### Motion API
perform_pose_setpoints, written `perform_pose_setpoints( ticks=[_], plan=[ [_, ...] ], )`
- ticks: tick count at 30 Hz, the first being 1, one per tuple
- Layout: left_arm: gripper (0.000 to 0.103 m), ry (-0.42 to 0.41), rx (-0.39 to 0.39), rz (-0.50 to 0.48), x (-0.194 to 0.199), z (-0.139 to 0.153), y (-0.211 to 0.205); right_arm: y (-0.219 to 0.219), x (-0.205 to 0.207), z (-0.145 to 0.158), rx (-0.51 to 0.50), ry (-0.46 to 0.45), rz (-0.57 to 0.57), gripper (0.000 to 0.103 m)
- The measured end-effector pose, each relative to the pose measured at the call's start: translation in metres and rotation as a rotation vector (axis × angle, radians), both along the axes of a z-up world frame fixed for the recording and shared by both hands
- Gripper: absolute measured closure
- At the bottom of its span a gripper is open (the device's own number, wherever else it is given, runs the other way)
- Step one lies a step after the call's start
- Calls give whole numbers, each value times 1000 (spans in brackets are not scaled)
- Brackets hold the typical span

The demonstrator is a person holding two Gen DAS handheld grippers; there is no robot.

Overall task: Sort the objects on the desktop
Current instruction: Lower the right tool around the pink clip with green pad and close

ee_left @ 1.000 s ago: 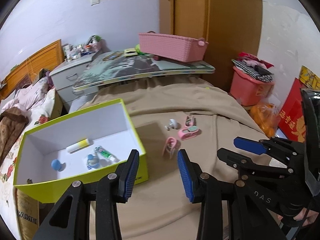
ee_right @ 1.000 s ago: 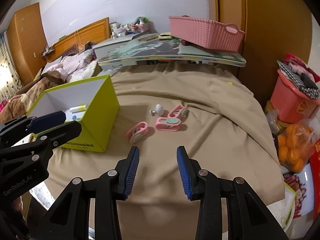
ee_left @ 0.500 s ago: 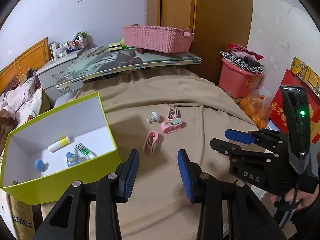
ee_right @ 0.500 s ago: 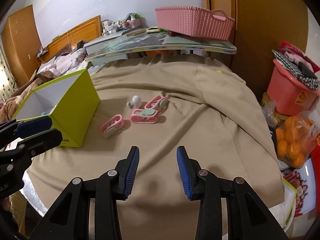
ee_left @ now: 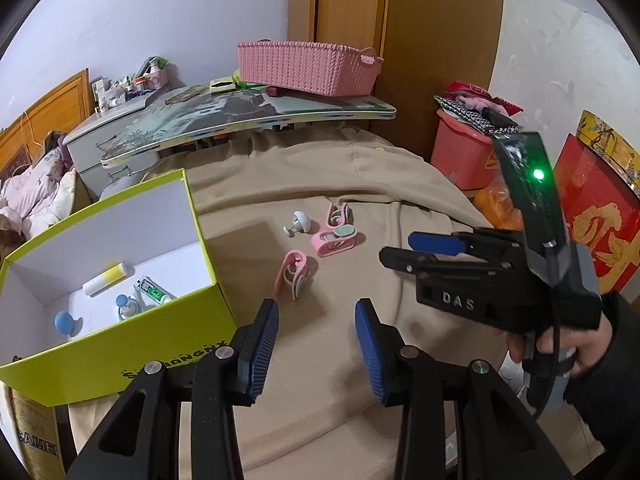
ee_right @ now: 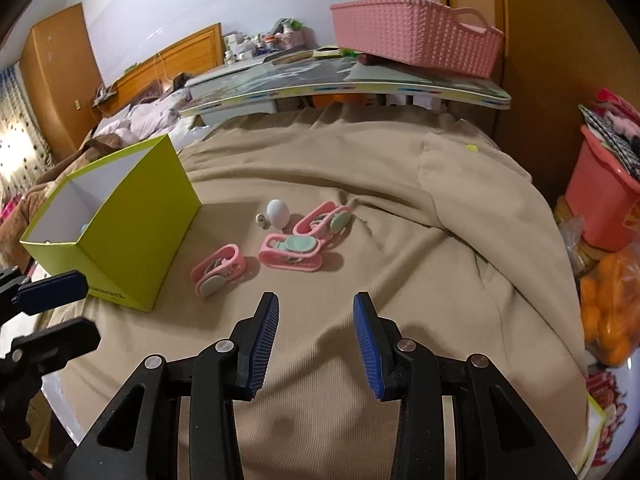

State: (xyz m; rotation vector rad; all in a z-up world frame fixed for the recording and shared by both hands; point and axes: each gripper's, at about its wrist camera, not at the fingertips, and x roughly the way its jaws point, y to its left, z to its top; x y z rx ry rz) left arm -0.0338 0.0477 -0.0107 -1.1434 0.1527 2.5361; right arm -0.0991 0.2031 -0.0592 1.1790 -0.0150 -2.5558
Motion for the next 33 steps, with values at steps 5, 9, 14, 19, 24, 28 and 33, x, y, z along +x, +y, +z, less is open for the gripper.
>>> perform_pose_setpoints(
  ticks=[5, 9, 14, 19, 24, 28, 33],
  plan=[
    [62, -28, 9, -13, 1, -7, 0, -4, -18, 0, -11, 9, 71, 63],
    [62, -46, 12, -20, 1, -12, 2, -8, -32, -2, 0, 7, 108, 63],
    [62, -57, 8, -27, 0, -16, 2, -14, -49, -9, 9, -10, 141, 63],
    [62, -77, 16, -20, -4, -20, 0, -19, -62, -17, -14, -53, 164, 63],
    [62, -85, 21, -18, -7, -23, -1, -21, -58, -21, -47, -84, 184, 63],
    [62, -89, 26, -20, -8, -24, 0, -25, -49, -21, -58, -102, 216, 63],
    [62, -95, 32, -21, -9, -26, 0, -25, -44, -17, -19, -72, 212, 63]
  ],
)
